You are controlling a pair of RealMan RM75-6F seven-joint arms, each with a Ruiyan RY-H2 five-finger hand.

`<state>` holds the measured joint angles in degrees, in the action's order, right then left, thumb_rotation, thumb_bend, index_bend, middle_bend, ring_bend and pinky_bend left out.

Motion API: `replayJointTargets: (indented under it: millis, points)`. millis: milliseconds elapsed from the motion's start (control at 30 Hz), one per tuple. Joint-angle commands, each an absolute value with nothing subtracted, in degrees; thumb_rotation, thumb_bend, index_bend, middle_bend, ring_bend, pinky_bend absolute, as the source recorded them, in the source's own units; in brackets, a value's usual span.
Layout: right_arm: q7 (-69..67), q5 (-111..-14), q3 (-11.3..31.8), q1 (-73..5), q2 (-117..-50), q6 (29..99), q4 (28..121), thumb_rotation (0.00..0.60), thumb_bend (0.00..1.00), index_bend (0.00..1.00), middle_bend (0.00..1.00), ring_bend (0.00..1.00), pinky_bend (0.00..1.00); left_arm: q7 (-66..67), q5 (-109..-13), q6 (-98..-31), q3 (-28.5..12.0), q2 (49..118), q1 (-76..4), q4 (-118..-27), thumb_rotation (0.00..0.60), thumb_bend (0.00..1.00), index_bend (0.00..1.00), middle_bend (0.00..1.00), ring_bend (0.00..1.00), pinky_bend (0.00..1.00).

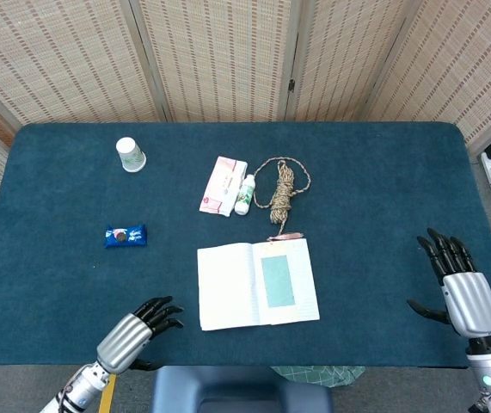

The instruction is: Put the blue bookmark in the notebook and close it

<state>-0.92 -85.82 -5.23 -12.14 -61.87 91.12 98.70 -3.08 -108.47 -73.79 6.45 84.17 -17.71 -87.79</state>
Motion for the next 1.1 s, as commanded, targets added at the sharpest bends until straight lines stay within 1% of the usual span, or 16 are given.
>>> replayJointTargets:
  millis: [33, 200, 367, 500, 700, 1100]
  points:
    - [-2.1, -85.7, -4.8, -12.0, -61.6, 89.6, 98.8, 0.600, 0.00, 0.00, 0.00, 0.00, 0.01, -1.3, -107.6, -73.1, 4.6, 88.6, -19.0, -85.8, 0.600, 0.16, 0.36, 0.24, 0.12, 0.21]
    - [-3.5, -85.2, -3.9, -12.0, -61.4, 86.9, 98.9, 0.600, 0.00, 0.00, 0.00, 0.00, 0.01, 1.3, -105.9, -72.6, 2.3, 94.8, -20.3, -81.7, 0.600, 0.16, 0.39, 0.26, 0.14, 0.22]
    - [-11.7, -86.0, -4.5, -12.7, -58.8, 82.3, 100.5, 0.599, 0.00, 0.00, 0.00, 0.00, 0.01, 3.5, -103.9, -70.5, 1.3, 99.1, -21.8, -78.5, 0.600, 0.15, 0.39, 0.26, 0.14, 0.22]
    - [-14.7, -86.8, -4.1, -12.6, -57.7, 81.3, 100.6, 0.600, 0.00, 0.00, 0.00, 0.00, 0.01, 4.1, -103.7, -70.3, 1.0, 102.4, -23.1, -75.4, 0.600, 0.15, 0.38, 0.26, 0.14, 0.22]
    - [-20.5, -87.8, -4.2, -12.9, -55.7, 78.6, 101.0, 0.599, 0.00, 0.00, 0.00, 0.00, 0.01, 4.0, -103.8, -71.0, 0.9, 106.0, -24.6, -71.4, 0.600, 0.15, 0.38, 0.27, 0.15, 0.22]
    - [-21.5, -87.4, -2.9, -12.6, -55.3, 76.7, 100.8, 0.600, 0.00, 0.00, 0.00, 0.00, 0.01, 1.3, -102.4, -72.2, 0.2, 111.0, -27.0, -65.7, 0.600, 0.16, 0.37, 0.28, 0.17, 0.23]
